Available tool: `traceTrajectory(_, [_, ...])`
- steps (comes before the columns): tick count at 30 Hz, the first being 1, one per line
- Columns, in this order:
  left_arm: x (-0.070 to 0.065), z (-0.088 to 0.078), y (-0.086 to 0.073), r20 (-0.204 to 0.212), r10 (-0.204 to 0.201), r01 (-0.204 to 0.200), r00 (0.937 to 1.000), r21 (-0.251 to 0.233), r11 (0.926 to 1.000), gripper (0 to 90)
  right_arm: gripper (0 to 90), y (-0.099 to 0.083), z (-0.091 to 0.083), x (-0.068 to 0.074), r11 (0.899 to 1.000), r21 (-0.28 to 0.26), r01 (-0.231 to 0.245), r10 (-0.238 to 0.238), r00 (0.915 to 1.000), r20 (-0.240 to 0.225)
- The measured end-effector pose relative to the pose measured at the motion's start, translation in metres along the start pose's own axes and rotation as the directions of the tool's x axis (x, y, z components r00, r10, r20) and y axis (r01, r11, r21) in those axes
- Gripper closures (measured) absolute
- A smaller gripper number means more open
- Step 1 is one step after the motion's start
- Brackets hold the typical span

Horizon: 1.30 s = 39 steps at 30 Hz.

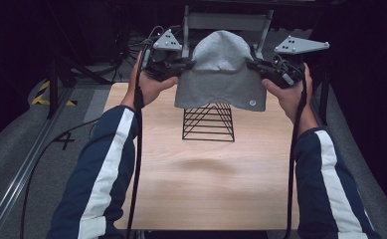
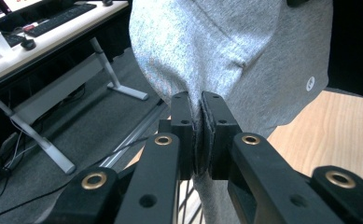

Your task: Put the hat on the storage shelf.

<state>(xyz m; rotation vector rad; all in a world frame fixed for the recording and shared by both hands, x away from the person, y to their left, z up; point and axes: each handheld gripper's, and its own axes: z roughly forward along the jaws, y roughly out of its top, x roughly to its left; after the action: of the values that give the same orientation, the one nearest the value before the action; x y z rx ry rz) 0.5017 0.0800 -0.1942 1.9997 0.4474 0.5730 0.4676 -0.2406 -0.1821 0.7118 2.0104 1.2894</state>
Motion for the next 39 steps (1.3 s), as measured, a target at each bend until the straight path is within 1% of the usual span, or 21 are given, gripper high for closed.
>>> traceTrajectory(1, [0.001,0.003,0.0,-0.003,-0.006,0.006,1.0,0.0,1.0,84.4,85.9,0.0,0.003,-0.001,1.0,0.003,-0.002,0.002,1.0,0.002])
traceTrajectory(2, [0.002,0.007,-0.001,-0.012,0.001,0.0,0.9999,0.004,1.0,84.4,85.9,0.0,0.005,-0.002,1.0,0.003,0.0,0.0,1.0,0.006])
traceTrajectory(5, [0.005,0.015,-0.003,-0.003,-0.005,0.005,1.0,0.021,0.9998,84.4,85.9,-0.004,0.015,-0.006,1.0,0.015,-0.013,0.013,0.9999,0.003])
traceTrajectory(6, [0.005,0.018,-0.004,-0.014,-0.003,0.003,0.9999,0.021,0.9998,84.4,85.9,-0.006,0.018,-0.006,1.0,0.019,-0.015,0.015,0.9999,0.004])
traceTrajectory(8, [0.007,0.024,-0.006,-0.006,-0.026,0.026,0.9996,0.019,0.9995,84.3,85.9,-0.009,0.024,-0.009,0.999,0.021,-0.023,0.023,0.9997,0.001])
traceTrajectory(10, [0.008,0.028,-0.007,-0.012,-0.016,0.016,0.9998,0.025,0.9996,84.3,85.9,-0.011,0.027,-0.011,0.999,0.025,-0.031,0.031,0.9995,0.001])
traceTrajectory(11, [0.008,0.03,-0.008,-0.006,-0.022,0.022,0.9998,0.026,0.9994,84.4,85.9,-0.012,0.028,-0.012,0.999,0.022,-0.035,0.035,0.9994,0.001])
traceTrajectory(13, [0.008,0.031,-0.009,-0.024,-0.01,0.011,0.9997,0.041,0.9991,84.3,85.9,-0.014,0.03,-0.013,0.999,0.027,-0.038,0.038,0.9993,0.0])
traceTrajectory(15, [0.01,0.031,-0.008,-0.024,-0.015,0.016,0.9996,0.031,0.9994,84.3,85.9,-0.015,0.03,-0.014,0.999,0.026,-0.042,0.041,0.9991,0.003])
traceTrajectory(17, [0.011,0.031,-0.005,-0.03,-0.005,0.006,0.9995,0.035,0.9994,84.3,85.9,-0.014,0.031,-0.016,0.999,0.019,-0.041,0.041,0.9991,0.008])
traceTrajectory(22, [0.015,0.028,-0.001,-0.067,0.01,-0.008,0.9977,0.027,0.9996,84.3,85.9,-0.013,0.032,-0.016,0.999,0.004,-0.046,0.046,0.9989,0.008])
traceTrajectory(26, [0.019,0.032,-0.004,-0.078,-0.003,0.004,0.997,0.012,0.9999,84.3,85.9,-0.014,0.034,-0.019,0.999,0.0,-0.05,0.05,0.9987,0.014])
traceTrajectory(28, [0.019,0.035,-0.006,-0.088,0.001,0.001,0.9961,0.022,0.9998,84.3,85.9,-0.015,0.035,-0.021,0.998,-0.001,-0.058,0.058,0.9982,0.011])
traceTrajectory(29, [0.019,0.037,-0.007,-0.09,-0.006,0.008,0.996,0.013,0.9999,84.3,85.9,-0.016,0.036,-0.021,0.998,-0.007,-0.061,0.061,0.9981,0.013])
traceTrajectory(30, [0.019,0.038,-0.008,-0.083,-0.01,0.012,0.9965,0.02,0.9997,84.3,85.9,-0.016,0.037,-0.022,0.998,-0.01,-0.068,0.068,0.9976,0.011])
traceTrajectory(31, [0.019,0.04,-0.008,-0.098,-0.004,0.007,0.9952,0.024,0.9997,84.3,85.9,-0.016,0.039,-0.022,0.998,-0.008,-0.068,0.068,0.9976,0.013])
traceTrajectory(32, [0.019,0.042,-0.007,-0.097,-0.001,0.003,0.9952,0.022,0.9997,84.3,85.9,-0.015,0.039,-0.022,0.998,-0.009,-0.067,0.068,0.9976,0.012])
traceTrajectory(35, [0.017,0.044,-0.009,-0.064,-0.003,0.004,0.998,0.019,0.9998,84.3,85.9,-0.014,0.041,-0.019,0.998,-0.011,-0.062,0.062,0.9981,-0.004])
traceTrajectory(36, [0.015,0.045,-0.011,-0.056,-0.008,0.009,0.9984,0.021,0.9997,84.3,85.9,-0.014,0.041,-0.018,0.998,-0.009,-0.059,0.059,0.9983,-0.006])
traceTrajectory(37, [0.014,0.045,-0.013,-0.054,-0.001,0.003,0.9985,0.028,0.9996,84.3,85.9,-0.015,0.04,-0.018,0.998,-0.005,-0.055,0.055,0.9984,-0.01])
traceTrajectory(39, [0.013,0.045,-0.018,-0.039,-0.012,0.013,0.9992,0.018,0.9998,84.3,85.9,-0.018,0.04,-0.016,0.998,-0.004,-0.058,0.058,0.9981,-0.022])
